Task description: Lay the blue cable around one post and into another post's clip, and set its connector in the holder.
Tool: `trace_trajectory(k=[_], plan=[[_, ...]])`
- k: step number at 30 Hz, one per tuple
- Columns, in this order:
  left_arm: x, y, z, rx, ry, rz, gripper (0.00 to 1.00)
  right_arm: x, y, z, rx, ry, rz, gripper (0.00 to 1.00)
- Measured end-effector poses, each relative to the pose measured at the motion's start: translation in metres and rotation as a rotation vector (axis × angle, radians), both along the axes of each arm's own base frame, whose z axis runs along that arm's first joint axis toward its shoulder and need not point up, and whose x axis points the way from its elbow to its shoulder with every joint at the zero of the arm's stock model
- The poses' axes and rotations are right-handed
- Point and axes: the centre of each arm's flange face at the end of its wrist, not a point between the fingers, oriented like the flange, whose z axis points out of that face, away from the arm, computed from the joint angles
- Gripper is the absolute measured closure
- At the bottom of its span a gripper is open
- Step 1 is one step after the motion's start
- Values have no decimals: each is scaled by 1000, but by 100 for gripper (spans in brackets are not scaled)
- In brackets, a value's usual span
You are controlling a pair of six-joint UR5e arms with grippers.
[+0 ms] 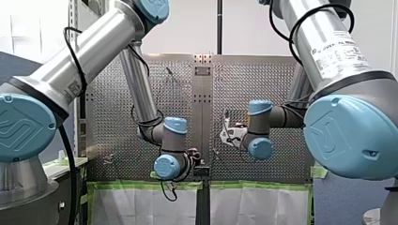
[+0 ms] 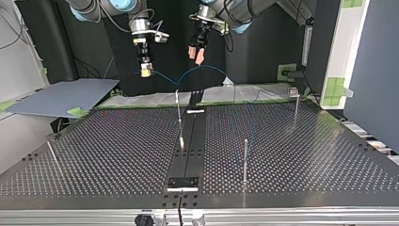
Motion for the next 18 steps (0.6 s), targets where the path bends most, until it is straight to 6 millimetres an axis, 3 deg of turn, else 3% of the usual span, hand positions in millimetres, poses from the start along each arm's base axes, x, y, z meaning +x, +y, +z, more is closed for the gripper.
trace_trajectory(k=[8, 18], plan=[[5, -3, -21, -89, 7, -4, 0, 3, -2, 36, -58, -37, 8, 88], [19, -16, -13, -197, -23, -7, 0, -1, 6, 33, -50, -32, 13, 88]])
